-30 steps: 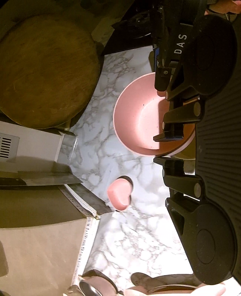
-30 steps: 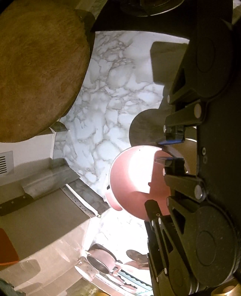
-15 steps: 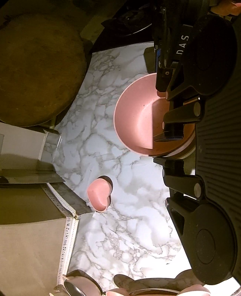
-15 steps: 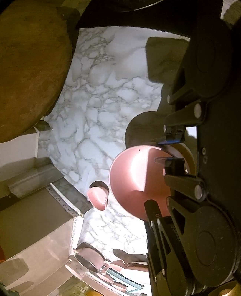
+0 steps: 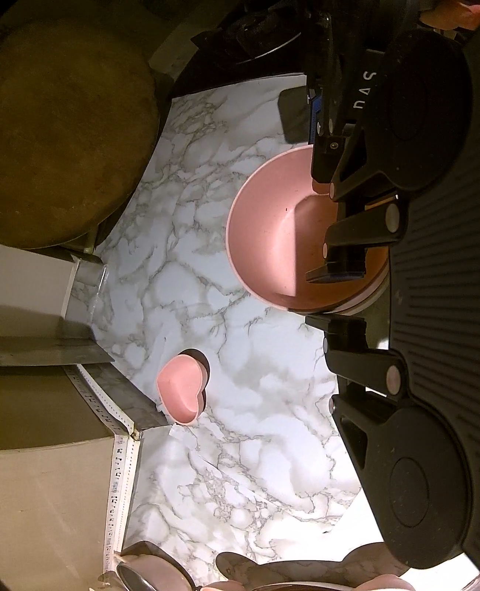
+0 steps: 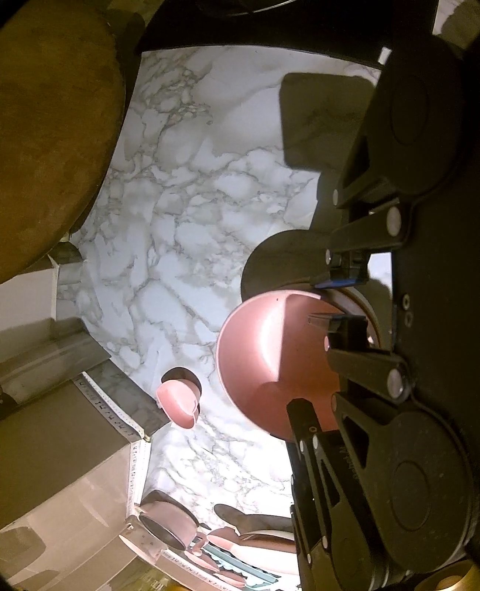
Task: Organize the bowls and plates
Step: 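Lift the pink bowl, carry it and lower it into the cream-white bowl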
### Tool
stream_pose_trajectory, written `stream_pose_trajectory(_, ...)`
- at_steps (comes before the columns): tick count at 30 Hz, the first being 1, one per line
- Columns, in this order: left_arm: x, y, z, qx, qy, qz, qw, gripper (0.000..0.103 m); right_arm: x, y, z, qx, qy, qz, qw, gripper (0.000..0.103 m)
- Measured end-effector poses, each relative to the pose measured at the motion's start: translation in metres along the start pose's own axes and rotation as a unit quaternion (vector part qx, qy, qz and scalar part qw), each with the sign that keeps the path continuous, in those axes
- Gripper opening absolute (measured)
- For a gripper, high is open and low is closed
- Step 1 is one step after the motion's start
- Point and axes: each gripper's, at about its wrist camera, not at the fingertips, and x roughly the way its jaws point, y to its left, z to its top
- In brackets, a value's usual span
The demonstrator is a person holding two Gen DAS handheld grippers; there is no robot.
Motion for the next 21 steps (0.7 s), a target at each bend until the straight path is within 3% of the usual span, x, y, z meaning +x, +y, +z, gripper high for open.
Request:
stream_pose_trajectory(12,-0.005,0.004,-0.002,0.005,-0.005,-0.001,1.0000,0.017,-0.006,-0.002,0.004,-0.003,-0.003,0.010,1.000,0.023)
stream_pose_trajectory(21,-0.031,0.024,0.005,-0.017,-0.034,-0.005,0.9992,0.017,-0.026,0.003,0.011,-0.036,-0.036,0.017,0.999,0.035)
